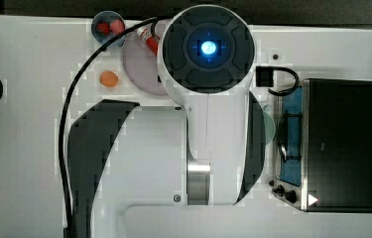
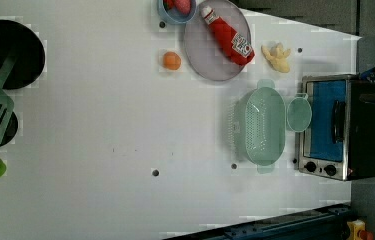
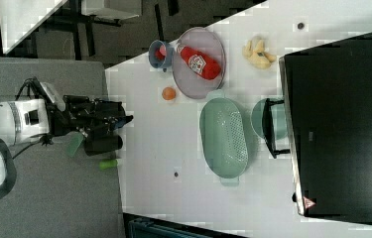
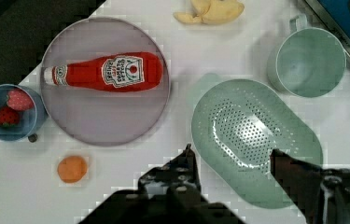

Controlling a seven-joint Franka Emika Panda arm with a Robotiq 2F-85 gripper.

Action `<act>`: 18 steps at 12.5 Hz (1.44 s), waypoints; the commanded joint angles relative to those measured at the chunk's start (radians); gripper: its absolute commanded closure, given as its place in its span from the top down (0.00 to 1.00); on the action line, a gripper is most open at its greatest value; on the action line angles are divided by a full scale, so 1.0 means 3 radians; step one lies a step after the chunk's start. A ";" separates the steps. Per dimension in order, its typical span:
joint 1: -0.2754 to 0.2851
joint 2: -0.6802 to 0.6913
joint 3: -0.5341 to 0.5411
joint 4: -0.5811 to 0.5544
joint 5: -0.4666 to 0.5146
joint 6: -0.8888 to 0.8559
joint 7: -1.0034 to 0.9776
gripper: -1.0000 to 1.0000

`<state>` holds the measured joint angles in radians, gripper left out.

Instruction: Drag strainer right to left.

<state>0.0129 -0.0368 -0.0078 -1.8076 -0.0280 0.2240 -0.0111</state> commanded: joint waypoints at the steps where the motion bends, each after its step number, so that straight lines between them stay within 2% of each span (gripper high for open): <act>1: -0.0129 -0.1632 -0.0127 -0.1198 -0.0083 -0.0532 0.0145 0.80; 3: -0.0129 -0.1628 -0.0127 -0.1201 -0.0083 -0.0530 0.0145 1.00; 6: -0.0129 -0.1518 -0.0126 -0.1257 -0.0082 -0.0467 0.0147 1.00; 8: -0.0128 -0.1332 -0.0122 -0.1400 -0.0081 -0.0199 0.0228 1.00; 10: -0.0125 -0.1075 -0.0121 -0.1617 -0.0080 0.0217 0.0511 1.00; 13: -0.0123 -0.0567 -0.0119 -0.1931 -0.0079 0.1011 0.1284 1.00; 16: -0.0118 0.0021 -0.0093 -0.2041 -0.0079 0.1813 0.1940 1.00; 18: -0.0113 0.0378 -0.0057 -0.2038 -0.0079 0.2211 0.2119 1.00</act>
<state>-0.0356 0.1500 -0.0289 -2.4492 -0.0395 0.8311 0.4875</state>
